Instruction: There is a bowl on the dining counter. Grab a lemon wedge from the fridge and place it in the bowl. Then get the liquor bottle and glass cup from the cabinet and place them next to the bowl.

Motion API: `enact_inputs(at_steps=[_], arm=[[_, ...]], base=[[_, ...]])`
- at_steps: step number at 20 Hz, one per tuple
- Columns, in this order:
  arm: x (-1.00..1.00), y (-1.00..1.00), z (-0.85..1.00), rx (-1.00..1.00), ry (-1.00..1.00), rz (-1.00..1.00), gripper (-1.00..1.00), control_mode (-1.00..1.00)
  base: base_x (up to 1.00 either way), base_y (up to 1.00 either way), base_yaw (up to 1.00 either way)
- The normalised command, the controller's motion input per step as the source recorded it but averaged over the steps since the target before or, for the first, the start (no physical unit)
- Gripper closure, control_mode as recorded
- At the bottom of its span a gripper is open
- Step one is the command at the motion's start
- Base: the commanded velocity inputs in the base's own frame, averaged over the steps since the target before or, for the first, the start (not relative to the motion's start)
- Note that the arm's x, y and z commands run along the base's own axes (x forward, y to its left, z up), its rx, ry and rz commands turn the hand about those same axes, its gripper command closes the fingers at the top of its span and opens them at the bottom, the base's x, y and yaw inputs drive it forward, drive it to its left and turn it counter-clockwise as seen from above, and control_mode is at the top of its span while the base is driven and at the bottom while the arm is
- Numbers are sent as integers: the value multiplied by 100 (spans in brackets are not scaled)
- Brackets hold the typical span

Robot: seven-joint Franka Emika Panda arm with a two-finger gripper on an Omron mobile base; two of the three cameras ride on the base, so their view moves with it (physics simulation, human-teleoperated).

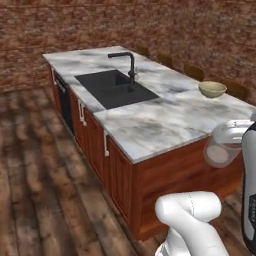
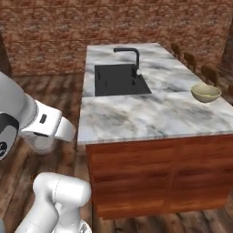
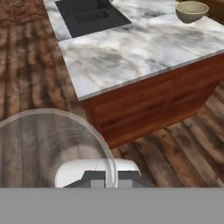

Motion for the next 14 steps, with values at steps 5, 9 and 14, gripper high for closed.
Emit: enact_inputs(at_steps=[5,9,14], arm=[[0,0,0,0,0,0,100,100],[0,0,0,0,0,0,100,100],[0,0,0,0,0,0,100,100]], base=[[78,-99,0],[68,-100,0],[59,-100,0]])
